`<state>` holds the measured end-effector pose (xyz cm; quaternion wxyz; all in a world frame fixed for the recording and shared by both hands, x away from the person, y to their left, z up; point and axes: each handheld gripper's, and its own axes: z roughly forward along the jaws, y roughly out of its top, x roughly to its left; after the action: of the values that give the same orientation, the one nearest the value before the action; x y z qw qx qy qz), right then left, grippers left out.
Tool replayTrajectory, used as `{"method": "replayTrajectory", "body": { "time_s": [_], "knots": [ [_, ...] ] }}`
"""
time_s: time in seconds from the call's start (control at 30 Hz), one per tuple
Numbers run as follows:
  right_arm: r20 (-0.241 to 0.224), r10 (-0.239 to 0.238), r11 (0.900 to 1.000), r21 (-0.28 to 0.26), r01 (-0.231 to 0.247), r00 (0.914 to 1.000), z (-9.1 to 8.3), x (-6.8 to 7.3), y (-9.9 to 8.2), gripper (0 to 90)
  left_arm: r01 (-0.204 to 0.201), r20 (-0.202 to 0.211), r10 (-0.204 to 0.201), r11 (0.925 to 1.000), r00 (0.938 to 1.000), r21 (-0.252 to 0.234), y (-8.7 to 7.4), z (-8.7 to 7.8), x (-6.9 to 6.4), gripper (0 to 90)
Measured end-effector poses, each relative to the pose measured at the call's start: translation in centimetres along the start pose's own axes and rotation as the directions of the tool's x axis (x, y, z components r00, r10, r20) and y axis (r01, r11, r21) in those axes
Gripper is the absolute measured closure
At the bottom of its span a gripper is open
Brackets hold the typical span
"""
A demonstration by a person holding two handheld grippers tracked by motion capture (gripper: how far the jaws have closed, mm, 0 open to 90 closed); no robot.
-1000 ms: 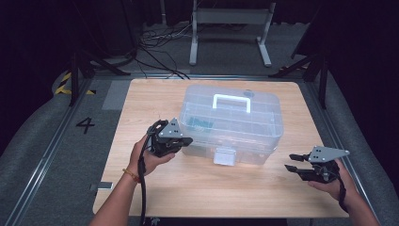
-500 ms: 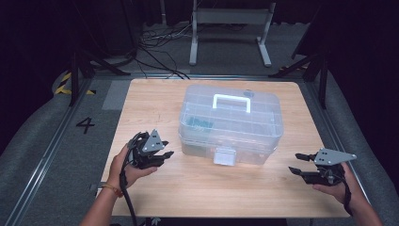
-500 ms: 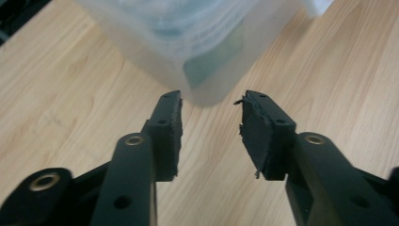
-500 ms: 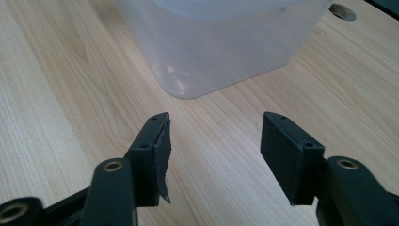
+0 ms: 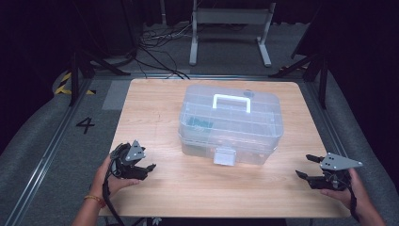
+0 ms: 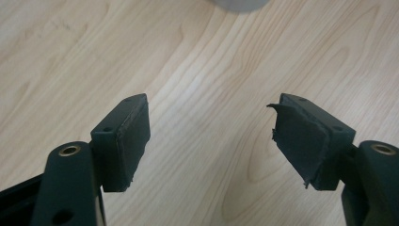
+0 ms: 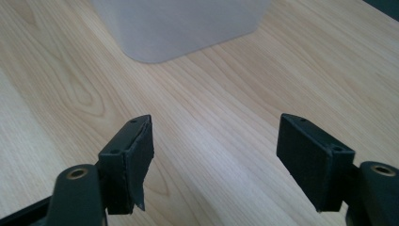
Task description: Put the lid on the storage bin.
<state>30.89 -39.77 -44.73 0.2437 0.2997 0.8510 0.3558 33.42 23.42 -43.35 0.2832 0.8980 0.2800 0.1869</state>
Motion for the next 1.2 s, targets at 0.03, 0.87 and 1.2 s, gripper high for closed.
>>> {"method": "replayTrajectory", "body": {
  "time_s": [0.03, 0.87, 1.2],
  "knots": [
    [0.003, 0.006, 1.0, 0.001, -0.006, 1.0, 0.0, -0.1, -0.2, 28.3, 0.007, -0.016, -0.007, 1.0, 0.9999, 0.004, -0.3, 0.1, 0.0, 27.8],
    [0.005, 0.246, 0.9684, 0.039, -0.246, 0.9692, -0.5, -1.0, -6.1, 22.9, 0.226, 0.063, -0.224, 0.9733, 0.9727, -0.039, -6.6, 0.7, -0.5, 17.7],
    [-0.015, 0.249, 0.9678, 0.041, -0.248, 0.9684, -0.4, -1.1, -6.0, 22.6, 0.235, 0.056, -0.231, 0.9691, 0.9714, -0.076, -7.0, 0.7, -0.7, 19.0]
  ]
}}
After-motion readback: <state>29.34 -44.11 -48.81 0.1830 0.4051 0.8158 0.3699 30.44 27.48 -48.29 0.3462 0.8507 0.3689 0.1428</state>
